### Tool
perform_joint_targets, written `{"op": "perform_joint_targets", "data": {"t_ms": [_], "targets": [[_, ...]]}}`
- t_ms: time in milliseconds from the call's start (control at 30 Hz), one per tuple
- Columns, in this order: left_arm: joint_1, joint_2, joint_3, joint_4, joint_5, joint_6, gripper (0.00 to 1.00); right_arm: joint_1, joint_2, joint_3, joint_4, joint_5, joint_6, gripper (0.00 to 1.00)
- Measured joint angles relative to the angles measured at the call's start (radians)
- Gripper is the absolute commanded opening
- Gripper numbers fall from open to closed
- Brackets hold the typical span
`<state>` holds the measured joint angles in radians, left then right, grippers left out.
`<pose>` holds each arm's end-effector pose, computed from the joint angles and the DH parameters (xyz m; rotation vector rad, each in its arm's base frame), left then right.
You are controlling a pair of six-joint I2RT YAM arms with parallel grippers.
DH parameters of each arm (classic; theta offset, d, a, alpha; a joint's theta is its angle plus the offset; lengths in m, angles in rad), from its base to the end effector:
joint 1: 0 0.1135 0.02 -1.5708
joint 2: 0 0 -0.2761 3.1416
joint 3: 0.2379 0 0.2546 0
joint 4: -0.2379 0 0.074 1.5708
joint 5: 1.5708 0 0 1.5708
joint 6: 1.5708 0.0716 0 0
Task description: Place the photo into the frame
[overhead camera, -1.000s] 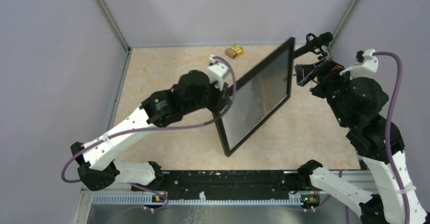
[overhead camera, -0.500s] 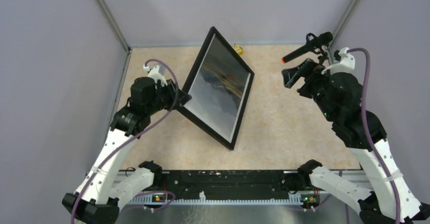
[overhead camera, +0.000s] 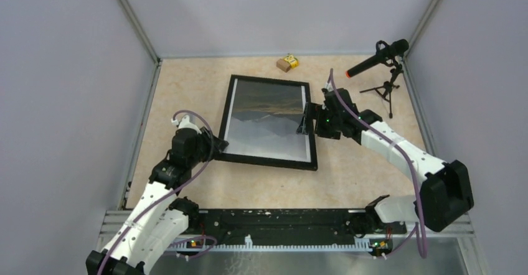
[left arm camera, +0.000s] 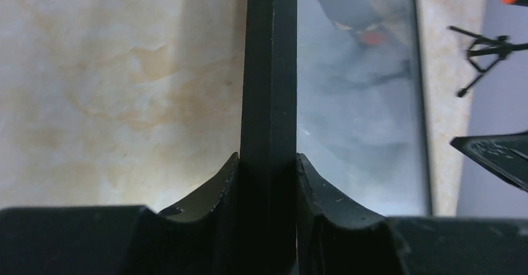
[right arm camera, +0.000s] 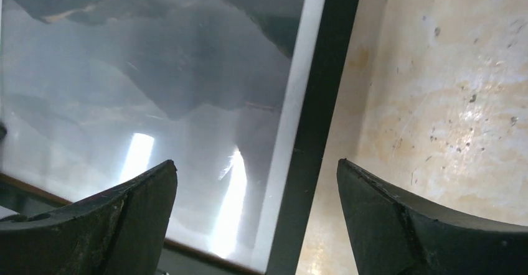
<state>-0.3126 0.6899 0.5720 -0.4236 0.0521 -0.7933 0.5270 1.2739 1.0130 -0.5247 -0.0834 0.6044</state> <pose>0.1744 -0.0603 0.2447 -0.4909 2.1390 -0.7004 0.2533 0.1543 0.2689 0.0525 2.4477 0.6295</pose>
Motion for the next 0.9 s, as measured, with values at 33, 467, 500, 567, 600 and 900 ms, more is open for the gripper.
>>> {"op": "perform_joint_targets", "data": {"t_ms": [33,467,500,567,600,900], "targets": [[0.001,0.000,-0.029,0.003,-0.013,-0.014,0.01,0.000,0.019,-0.016,0.002,-0.011,-0.002,0.95],[0.003,-0.010,-0.192,0.069,-0.006,-0.076,0.10,-0.034,0.097,-0.029,0.019,0.015,-0.039,0.96],[0.003,-0.006,-0.203,0.075,0.006,-0.079,0.12,-0.035,0.097,-0.029,0.021,0.017,-0.040,0.96],[0.003,0.008,-0.223,0.084,0.027,-0.085,0.22,-0.035,0.098,-0.030,0.021,0.019,-0.042,0.96],[0.003,0.017,-0.232,0.085,0.039,-0.089,0.27,-0.035,0.097,-0.031,0.023,0.020,-0.043,0.96],[0.007,0.048,-0.253,0.027,0.012,-0.124,0.94,-0.038,0.071,-0.034,-0.006,0.043,-0.048,0.97]]}}
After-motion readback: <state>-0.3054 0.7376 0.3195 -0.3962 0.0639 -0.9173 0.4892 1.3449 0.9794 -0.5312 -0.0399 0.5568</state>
